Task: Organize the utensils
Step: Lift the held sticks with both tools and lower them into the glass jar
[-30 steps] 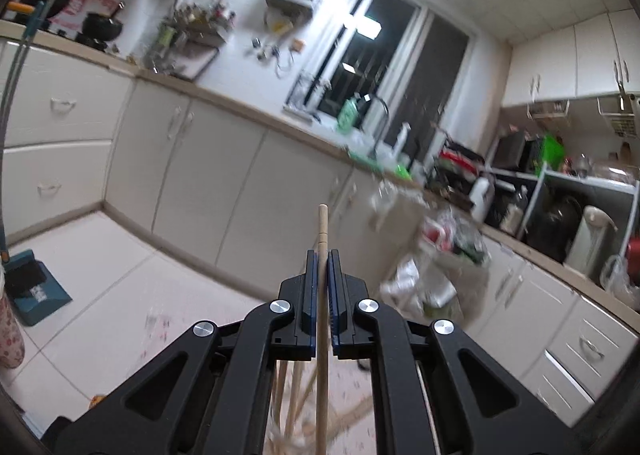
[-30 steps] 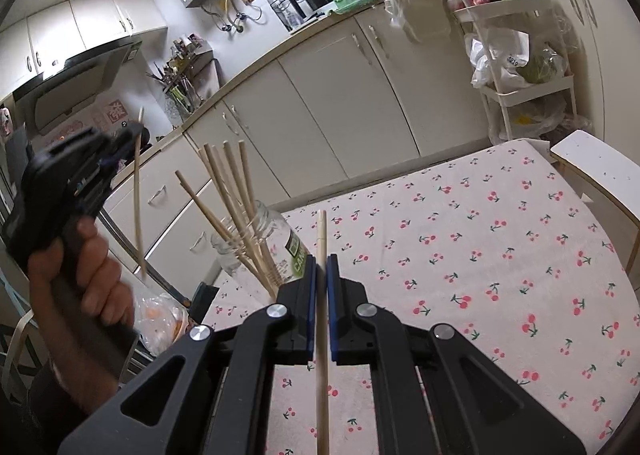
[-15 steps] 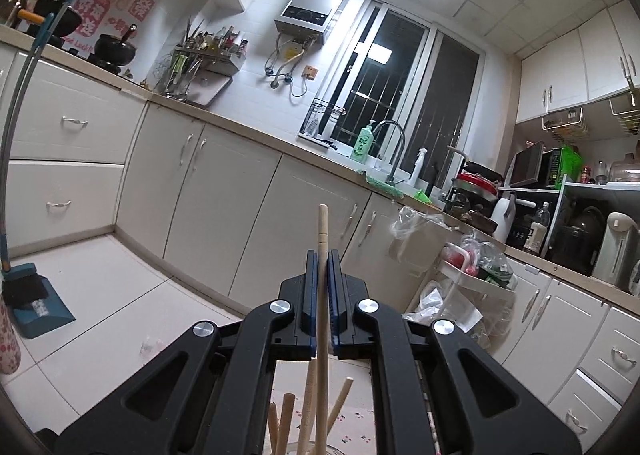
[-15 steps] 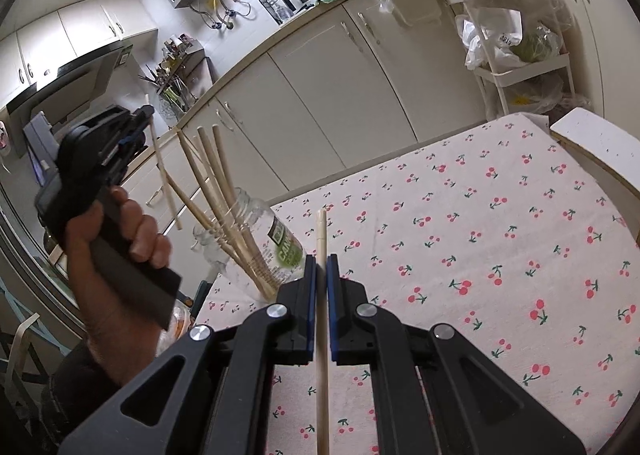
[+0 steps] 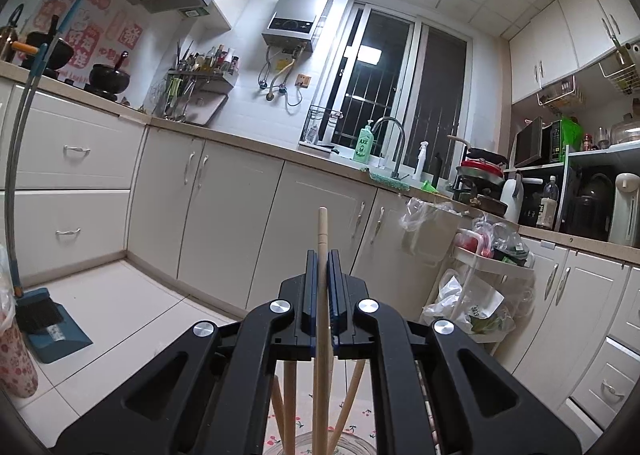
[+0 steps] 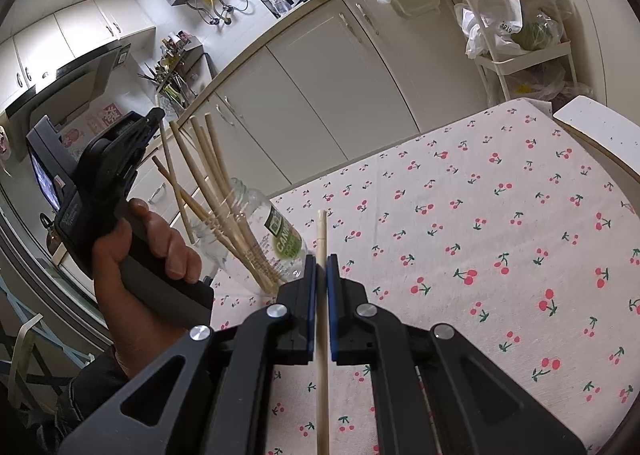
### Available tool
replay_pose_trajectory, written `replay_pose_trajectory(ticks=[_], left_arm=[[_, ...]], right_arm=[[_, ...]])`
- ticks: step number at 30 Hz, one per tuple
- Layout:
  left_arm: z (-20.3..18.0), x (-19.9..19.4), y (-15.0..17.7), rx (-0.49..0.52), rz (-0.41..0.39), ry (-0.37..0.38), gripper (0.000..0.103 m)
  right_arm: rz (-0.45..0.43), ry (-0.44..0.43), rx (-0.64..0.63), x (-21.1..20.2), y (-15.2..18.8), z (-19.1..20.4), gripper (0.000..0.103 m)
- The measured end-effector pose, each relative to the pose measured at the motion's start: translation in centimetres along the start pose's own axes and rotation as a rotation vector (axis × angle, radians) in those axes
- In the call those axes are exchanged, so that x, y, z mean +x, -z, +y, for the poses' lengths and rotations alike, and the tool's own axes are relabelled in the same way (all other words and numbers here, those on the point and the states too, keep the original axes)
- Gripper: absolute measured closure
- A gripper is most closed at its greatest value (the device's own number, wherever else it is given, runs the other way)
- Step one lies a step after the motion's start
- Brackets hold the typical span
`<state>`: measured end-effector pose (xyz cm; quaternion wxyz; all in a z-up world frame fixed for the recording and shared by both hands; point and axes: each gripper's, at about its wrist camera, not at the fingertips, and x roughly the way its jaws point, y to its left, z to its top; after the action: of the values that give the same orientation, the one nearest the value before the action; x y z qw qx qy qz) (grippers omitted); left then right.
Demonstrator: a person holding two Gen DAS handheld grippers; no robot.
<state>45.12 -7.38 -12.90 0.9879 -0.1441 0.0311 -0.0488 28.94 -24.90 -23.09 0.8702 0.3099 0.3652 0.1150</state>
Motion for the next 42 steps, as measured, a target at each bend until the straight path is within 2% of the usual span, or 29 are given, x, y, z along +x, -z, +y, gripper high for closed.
replay_pose_trajectory(ticks=[9,17,23,31,36,42], left_arm=[[0.9,-0.6,0.1,-0.014,0.024,-0.007,0.098],[0.7,-0.5,-2.3,-0.047,-0.047,0.007,0.098],[0.4,0.5,-2.2,-0.048,-0.039,0.008,0.098],[0.7,-0.1,-1.3,-0.027,-0.024,-0.002,0.098],[0.4,-0.5,-1.4,0.012,-0.054,-0.021,0.098],[-0.1,-0.5,-1.8,0.044,-0.074,-0.011,0.098]], right_arm=[[0.000,-0.002,0.004,0.2,-0.1,0.0,0.097],[0.011,-0.013,0.016,0.3,-0.1,-0.2,0.097],[0.020,-0.015,0.026,0.5,0.0,-0.3,0.097],[0.019,-0.018,0.033,0.5,0.0,-0.3,0.097],[0.013,-0.022,0.031,0.4,-0.2,-0.1,0.097],[0.017,-0.028,0.034,0.6,-0.2,-0.2,0.097]])
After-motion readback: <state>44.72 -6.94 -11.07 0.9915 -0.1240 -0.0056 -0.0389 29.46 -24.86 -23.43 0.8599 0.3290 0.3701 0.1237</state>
